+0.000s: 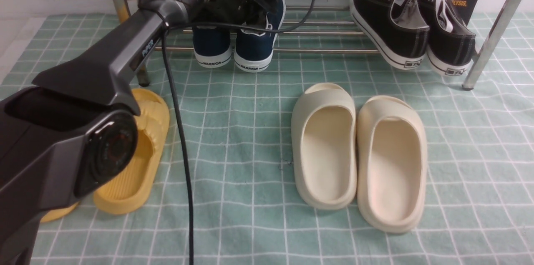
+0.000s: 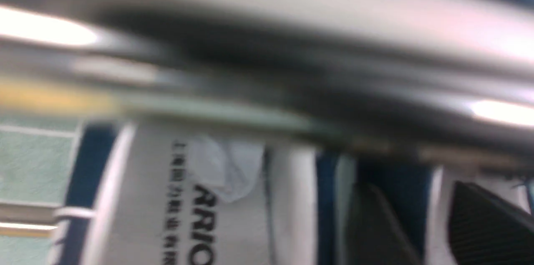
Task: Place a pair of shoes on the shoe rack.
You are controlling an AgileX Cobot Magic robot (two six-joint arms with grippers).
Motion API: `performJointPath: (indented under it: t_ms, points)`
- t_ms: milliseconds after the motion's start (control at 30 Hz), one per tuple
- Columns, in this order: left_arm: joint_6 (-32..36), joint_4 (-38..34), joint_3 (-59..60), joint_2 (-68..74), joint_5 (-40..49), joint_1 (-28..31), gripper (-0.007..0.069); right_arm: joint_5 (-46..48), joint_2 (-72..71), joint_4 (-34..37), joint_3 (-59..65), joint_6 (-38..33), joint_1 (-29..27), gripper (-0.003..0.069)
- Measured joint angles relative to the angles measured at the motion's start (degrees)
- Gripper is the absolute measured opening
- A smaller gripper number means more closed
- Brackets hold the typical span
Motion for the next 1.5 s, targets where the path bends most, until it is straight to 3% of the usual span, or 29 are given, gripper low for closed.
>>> performJointPath:
  t_ms: [133, 367, 567, 767, 900, 1133, 1300, 1500]
  points:
    - [0.44, -0.44, 0.00, -1.36, 2.51, -0.06, 0.0435, 0.00, 0.00, 0.00, 0.00, 0.00, 0.00, 0.0246]
    - [8.57, -0.37, 0.00, -6.61, 13.02, -0.06, 0.0415, 0.00, 0.00, 0.00, 0.00, 0.00, 0.00, 0.0246]
    - [12.09, -0.37, 0.00, -9.52, 21.98, 0.00, 0.0268, 0.00, 0.00, 0.00, 0.00, 0.00, 0.00, 0.0246]
    - [14.43, -0.92, 0.00, -13.49, 28.78, 0.00, 0.0051, 0.00, 0.00, 0.00, 0.00, 0.00, 0.00, 0.0246]
    - [15.98, -2.37, 0.32, -16.66, 28.78, 0.00, -0.0011, 0.00, 0.00, 0.00, 0.00, 0.00, 0.00, 0.0246]
    - [16.98, -3.84, 7.28, -25.88, 28.66, 0.00, -0.0013, 0.00, 0.00, 0.00, 0.00, 0.00, 0.00, 0.0246]
    - [16.98, -3.89, 23.17, -38.69, 19.19, 0.00, -0.0013, 0.00, 0.00, 0.00, 0.00, 0.00, 0.00, 0.0246]
    - [16.98, -3.38, 56.63, -61.44, -7.01, 0.00, -0.0013, 0.00, 0.00, 0.00, 0.00, 0.00, 0.00, 0.0246]
